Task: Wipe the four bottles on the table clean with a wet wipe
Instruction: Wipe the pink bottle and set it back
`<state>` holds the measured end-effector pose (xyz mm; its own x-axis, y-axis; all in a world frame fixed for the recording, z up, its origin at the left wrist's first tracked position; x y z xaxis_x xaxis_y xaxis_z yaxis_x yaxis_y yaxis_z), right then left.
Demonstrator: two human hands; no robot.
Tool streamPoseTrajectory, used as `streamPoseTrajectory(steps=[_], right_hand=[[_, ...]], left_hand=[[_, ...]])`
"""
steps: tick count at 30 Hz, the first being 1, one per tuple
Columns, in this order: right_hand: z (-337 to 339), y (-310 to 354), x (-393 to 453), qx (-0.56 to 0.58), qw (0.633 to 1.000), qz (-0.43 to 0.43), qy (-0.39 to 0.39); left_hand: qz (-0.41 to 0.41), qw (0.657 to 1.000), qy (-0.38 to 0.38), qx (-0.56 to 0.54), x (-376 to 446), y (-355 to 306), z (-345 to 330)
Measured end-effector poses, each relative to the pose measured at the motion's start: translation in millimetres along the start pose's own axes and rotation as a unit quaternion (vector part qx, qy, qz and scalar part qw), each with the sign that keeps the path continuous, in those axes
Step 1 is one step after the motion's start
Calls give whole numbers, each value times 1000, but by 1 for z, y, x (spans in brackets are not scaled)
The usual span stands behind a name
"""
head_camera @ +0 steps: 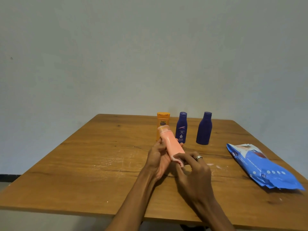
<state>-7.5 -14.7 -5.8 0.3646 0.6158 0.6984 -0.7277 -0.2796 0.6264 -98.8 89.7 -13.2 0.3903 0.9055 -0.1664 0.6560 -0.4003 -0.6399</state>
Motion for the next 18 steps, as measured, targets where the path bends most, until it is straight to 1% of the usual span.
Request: streamPoseTrajectory(steps=[4, 9, 13, 18], right_hand=[[4, 5, 2, 32, 999, -3, -21], [5, 11, 2, 35, 999, 25, -14], [3, 8, 1, 4, 999, 44, -8], [-1, 6, 0, -42, 997, 67, 15]], left_hand=[[-62, 992, -40, 100, 2, -2, -2], [-102, 978, -102, 149, 4, -4, 4], [-123, 968, -112, 186, 1, -5, 3], [-157, 952, -103, 241, -1, -6, -1]])
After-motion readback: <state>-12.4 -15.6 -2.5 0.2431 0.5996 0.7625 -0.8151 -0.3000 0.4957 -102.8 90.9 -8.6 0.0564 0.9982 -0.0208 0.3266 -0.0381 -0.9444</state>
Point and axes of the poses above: each hand's wrist, its own x-axis towards the middle knuckle, its own z-axis out of the back of the hand, y = z × x, the point moved 5 cm from there along x, towards the middle knuckle, and after that the axes turned 11 degrees about -y, right-handed, at the moved point
